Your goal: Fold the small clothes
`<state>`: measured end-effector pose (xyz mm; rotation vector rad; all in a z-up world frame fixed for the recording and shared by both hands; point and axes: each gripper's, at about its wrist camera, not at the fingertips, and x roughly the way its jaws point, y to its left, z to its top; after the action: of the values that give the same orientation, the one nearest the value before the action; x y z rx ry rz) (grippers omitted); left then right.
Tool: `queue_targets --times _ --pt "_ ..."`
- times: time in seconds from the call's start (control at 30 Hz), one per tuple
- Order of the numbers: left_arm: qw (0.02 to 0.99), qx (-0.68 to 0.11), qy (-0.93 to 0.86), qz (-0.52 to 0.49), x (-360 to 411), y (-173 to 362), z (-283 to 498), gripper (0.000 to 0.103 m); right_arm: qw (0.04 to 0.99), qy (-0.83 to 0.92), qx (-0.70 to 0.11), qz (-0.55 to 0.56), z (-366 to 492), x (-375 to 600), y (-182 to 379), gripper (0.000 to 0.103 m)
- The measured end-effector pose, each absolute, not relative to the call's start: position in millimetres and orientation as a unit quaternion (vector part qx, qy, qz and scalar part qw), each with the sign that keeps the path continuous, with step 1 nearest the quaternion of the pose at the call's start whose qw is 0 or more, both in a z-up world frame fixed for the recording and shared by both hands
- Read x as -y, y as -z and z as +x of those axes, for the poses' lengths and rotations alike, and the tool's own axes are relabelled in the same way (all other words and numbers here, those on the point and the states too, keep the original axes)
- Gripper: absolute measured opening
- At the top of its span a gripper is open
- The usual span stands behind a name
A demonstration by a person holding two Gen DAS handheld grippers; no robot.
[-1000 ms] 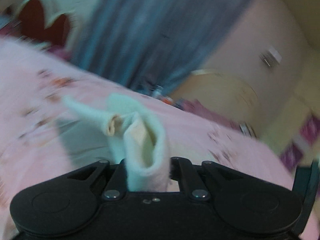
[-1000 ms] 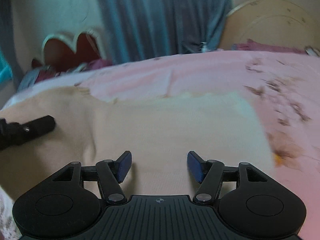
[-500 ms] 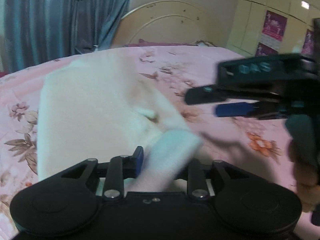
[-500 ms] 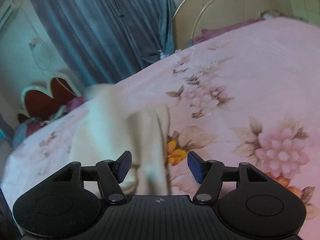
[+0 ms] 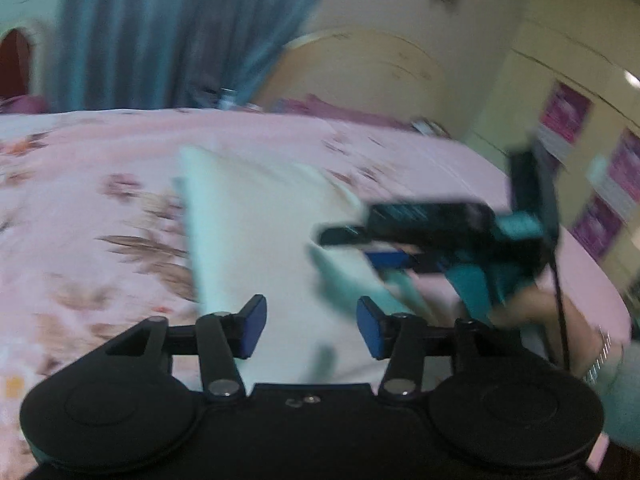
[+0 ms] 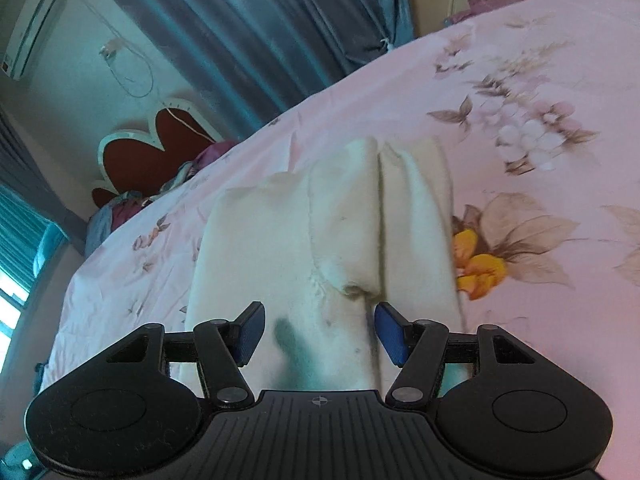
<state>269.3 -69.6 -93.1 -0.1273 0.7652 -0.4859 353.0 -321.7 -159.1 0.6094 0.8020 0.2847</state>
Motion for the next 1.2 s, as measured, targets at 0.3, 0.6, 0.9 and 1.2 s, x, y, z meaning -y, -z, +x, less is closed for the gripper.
queue_targets --times 0.3,0.6,0.9,1.2 --pt "0.908 -0.384 0.131 -0.101 43.0 99.5 336.9 0.05 0.854 -0.148 -0.39 0.311 370.6 319.2 164.7 0.022" --pt "0.906 -0.385 0.127 -0.121 58.0 110.3 368.1 0.05 0.883 -0.124 -0.366 0.264 361.6 319.5 145.4 0.011" --pt "0.905 -0.382 0.159 -0.1 85.8 119.6 368.8 0.061 0.894 -0.087 -0.363 0.249 326.0 354.2 139.5 0.001" --pt "0.906 -0.385 0.137 -0.113 64.4 116.6 373.9 0.061 0.89 -0.104 -0.34 0.285 340.3 353.0 133.7 0.07"
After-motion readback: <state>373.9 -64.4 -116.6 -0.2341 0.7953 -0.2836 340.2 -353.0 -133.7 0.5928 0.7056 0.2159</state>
